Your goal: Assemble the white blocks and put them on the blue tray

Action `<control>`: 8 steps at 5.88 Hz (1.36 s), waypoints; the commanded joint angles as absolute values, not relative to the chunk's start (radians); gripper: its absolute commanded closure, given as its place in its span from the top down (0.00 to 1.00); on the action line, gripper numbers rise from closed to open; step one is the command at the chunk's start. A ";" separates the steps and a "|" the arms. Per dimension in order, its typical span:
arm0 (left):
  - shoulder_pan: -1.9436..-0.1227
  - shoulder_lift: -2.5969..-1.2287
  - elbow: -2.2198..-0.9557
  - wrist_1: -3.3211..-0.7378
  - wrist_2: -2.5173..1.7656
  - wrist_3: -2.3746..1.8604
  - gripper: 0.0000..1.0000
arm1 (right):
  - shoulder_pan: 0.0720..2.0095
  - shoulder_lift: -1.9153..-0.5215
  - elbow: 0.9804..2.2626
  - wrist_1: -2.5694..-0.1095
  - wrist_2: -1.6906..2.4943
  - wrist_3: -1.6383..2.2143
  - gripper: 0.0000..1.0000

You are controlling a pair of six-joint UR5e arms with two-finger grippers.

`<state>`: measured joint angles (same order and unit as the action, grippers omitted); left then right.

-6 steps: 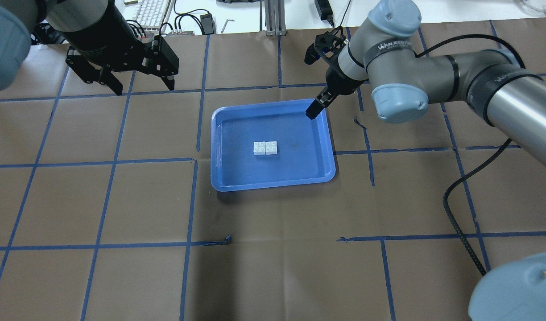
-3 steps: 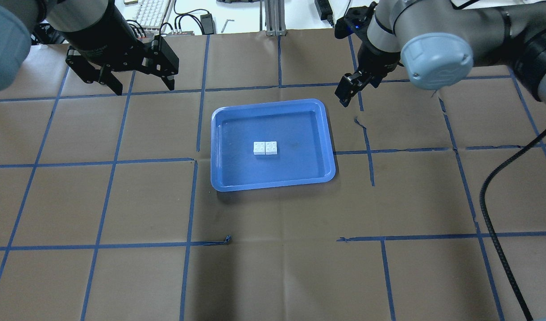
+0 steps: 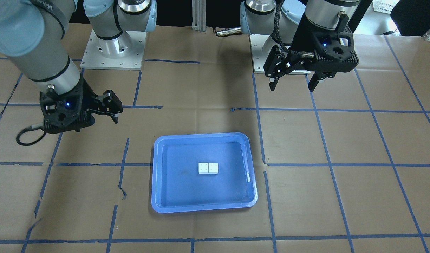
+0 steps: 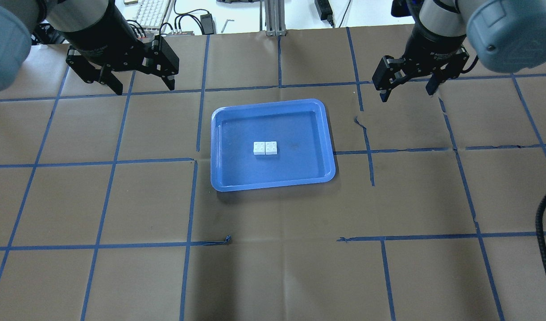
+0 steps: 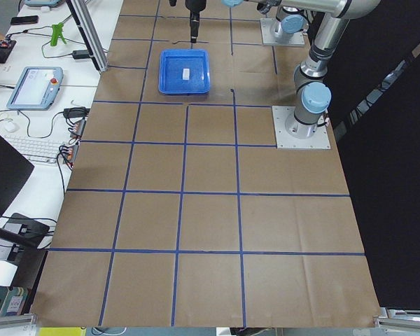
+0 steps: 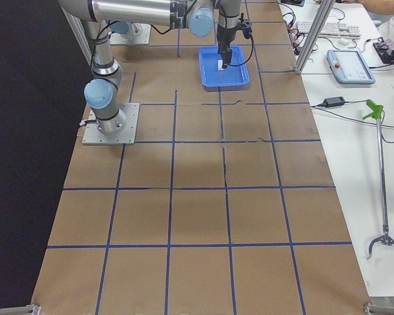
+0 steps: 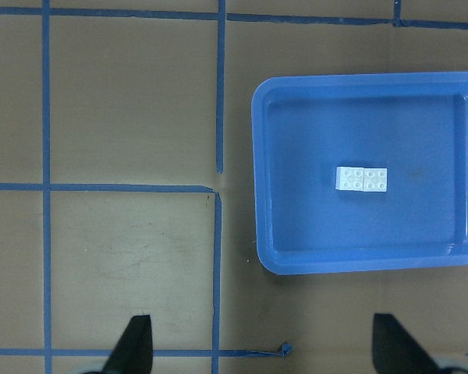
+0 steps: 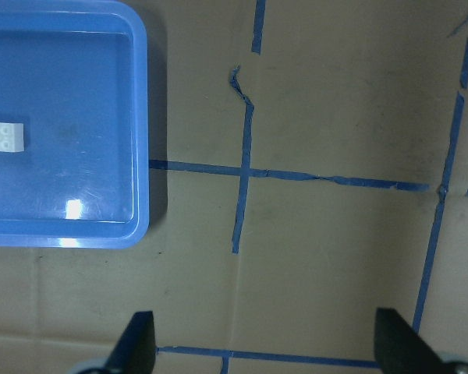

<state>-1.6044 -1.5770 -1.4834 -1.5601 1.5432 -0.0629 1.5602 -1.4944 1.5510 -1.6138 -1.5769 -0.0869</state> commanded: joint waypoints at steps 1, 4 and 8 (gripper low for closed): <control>-1.603 -1.577 -1.483 -1.560 1.543 -0.063 1.00 | 1.609 -1.543 1.546 -1.563 -1.586 0.029 1.00; -1.603 -1.577 -1.483 -1.557 1.543 -0.063 1.00 | 1.591 -1.532 1.501 -1.565 -1.583 0.028 1.00; -1.603 -1.577 -1.483 -1.557 1.543 -0.063 1.00 | 1.591 -1.532 1.506 -1.563 -1.585 0.028 1.00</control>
